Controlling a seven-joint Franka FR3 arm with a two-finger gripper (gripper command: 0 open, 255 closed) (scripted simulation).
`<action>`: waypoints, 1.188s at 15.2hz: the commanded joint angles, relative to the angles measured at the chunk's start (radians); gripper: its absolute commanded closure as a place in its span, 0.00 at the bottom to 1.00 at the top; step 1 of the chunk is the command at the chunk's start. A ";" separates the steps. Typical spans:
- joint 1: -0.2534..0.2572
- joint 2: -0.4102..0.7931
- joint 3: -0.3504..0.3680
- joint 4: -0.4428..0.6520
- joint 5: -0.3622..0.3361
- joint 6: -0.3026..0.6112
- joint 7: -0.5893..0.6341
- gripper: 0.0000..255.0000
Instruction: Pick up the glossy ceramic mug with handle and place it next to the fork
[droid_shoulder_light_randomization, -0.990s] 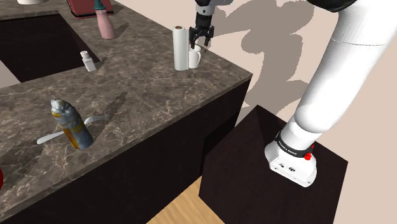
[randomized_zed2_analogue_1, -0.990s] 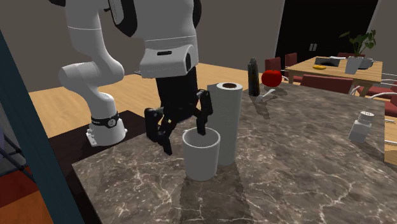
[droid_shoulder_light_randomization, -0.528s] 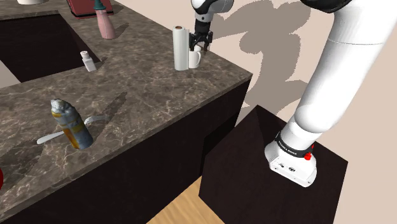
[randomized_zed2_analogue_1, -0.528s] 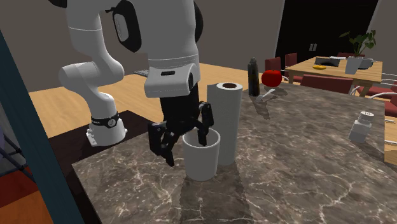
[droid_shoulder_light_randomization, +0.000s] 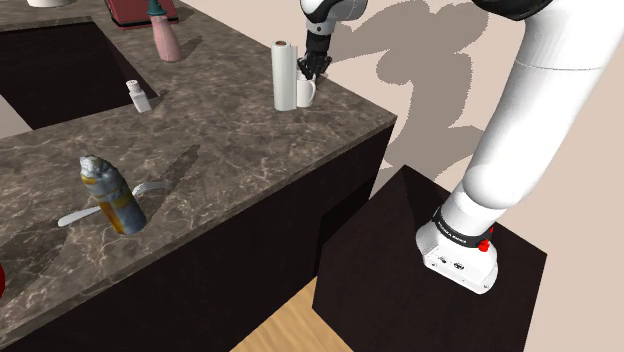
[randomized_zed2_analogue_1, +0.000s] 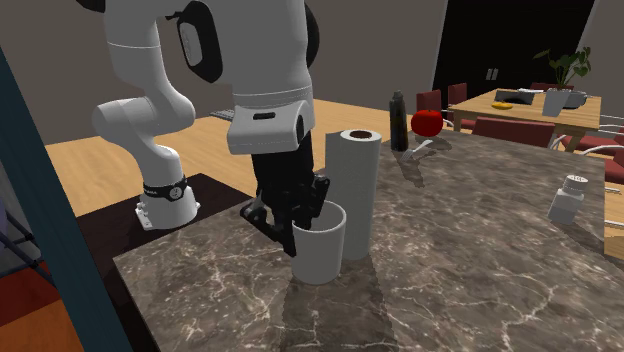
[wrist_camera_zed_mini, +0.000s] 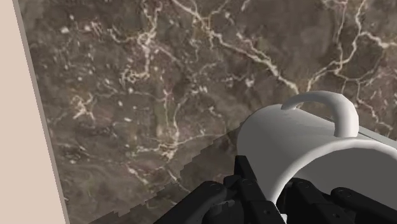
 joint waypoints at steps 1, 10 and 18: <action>0.000 0.000 0.000 0.000 0.000 0.000 0.000 1.00; 0.000 -0.013 -0.001 0.024 -0.003 -0.037 0.004 1.00; 0.000 -0.038 -0.002 0.099 -0.009 -0.137 0.012 1.00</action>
